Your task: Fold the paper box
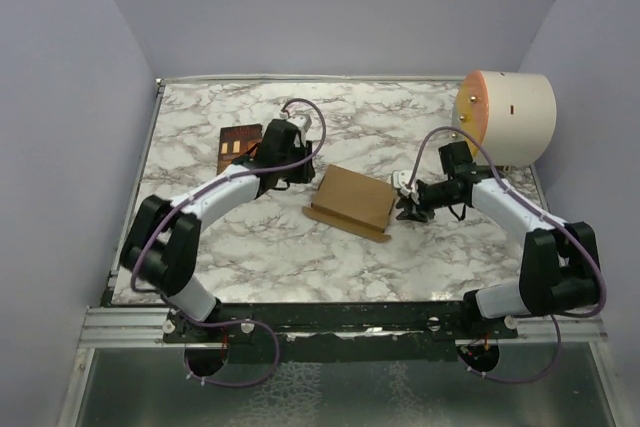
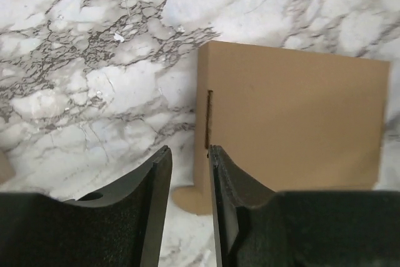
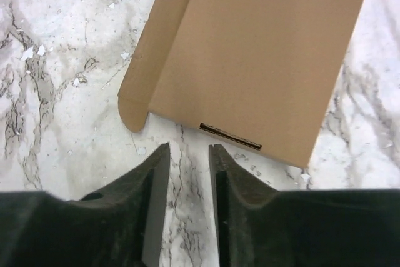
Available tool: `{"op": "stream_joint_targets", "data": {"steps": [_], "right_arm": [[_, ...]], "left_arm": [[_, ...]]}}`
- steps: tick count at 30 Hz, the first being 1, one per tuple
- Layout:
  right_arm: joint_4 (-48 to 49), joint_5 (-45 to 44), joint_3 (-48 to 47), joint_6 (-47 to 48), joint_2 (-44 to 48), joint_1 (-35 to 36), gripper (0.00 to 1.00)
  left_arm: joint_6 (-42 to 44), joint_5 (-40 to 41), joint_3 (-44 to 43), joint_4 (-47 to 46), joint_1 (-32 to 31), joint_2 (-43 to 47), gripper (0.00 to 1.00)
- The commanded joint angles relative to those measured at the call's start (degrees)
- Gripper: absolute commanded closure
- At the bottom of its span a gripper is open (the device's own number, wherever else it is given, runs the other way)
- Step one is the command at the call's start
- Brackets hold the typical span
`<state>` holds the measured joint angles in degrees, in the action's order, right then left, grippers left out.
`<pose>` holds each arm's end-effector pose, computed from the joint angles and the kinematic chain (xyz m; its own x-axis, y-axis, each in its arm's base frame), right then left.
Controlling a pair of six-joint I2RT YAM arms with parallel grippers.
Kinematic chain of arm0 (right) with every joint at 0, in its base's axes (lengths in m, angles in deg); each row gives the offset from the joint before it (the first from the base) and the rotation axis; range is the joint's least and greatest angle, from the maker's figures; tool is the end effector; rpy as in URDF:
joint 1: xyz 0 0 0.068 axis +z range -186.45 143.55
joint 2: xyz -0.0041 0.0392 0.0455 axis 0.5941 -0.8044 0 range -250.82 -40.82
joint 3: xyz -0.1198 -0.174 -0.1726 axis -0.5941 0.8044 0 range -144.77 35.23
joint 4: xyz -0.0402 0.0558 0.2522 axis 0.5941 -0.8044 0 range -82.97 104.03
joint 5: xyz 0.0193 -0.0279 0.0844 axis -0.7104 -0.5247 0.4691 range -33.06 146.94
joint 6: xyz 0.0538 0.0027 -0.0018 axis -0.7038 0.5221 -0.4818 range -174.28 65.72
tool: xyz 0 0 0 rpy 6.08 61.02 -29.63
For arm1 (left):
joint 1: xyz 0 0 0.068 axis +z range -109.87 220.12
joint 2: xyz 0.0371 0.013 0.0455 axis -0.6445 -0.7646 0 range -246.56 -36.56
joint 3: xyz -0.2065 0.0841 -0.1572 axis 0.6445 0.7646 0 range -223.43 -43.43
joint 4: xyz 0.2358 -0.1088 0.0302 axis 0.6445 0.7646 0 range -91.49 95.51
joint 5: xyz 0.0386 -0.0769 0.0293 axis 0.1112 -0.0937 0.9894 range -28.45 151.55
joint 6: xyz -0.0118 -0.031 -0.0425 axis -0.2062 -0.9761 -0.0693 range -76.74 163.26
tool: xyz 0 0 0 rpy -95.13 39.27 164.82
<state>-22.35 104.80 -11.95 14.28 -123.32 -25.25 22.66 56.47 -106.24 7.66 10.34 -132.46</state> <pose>0.2409 0.0747 0.1896 -0.0065 -0.6379 -0.7701 -0.9980 0.0525 -0.0350 0.3163 -0.1847 0.2190 -0.7402 0.0200 -0.6721 0.3112 0.8962 -0.3161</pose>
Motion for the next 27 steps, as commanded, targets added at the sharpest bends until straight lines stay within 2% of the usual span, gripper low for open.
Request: {"op": "stream_joint_targets", "data": {"steps": [1, 5, 7, 8, 13, 18, 27], "right_arm": [[-4.89, 4.02, 1.24, 7.56, 5.74, -0.57, 0.6], [-5.66, 6.51, 3.11, 17.79, 9.86, -0.57, 0.23], [-5.58, 7.55, 4.79, 24.78, 10.87, -0.57, 0.05], [-5.09, 8.02, 5.5, 26.77, 10.97, -0.52, 0.0], [-4.14, 11.21, 5.99, 32.32, 7.75, -0.39, 0.0], [0.01, 8.47, 7.74, 33.59, 5.43, 0.04, 0.0], [1.43, 5.99, 7.25, 38.7, 2.31, 0.3, 0.0]], "left_arm": [[-8.16, -5.33, 10.84, -4.26, -0.37, 14.02, 0.66], [-23.25, -10.14, 27.81, -15.72, -2.63, 24.95, 0.62], [-29.84, -9.03, 33.61, -20.29, -6.08, 28.88, 0.55], [-33.27, -7.85, 36.25, -22.54, -8.13, 30.27, 0.52], [-49.16, -0.33, 47.03, -37.71, -16.66, 32.03, 0.45], [-52.66, 6.71, 47.29, -45.07, -20.77, 25.67, 0.45], [-58.16, 12.27, 45.41, -58.11, -21.9, 11.45, 0.45]]}}
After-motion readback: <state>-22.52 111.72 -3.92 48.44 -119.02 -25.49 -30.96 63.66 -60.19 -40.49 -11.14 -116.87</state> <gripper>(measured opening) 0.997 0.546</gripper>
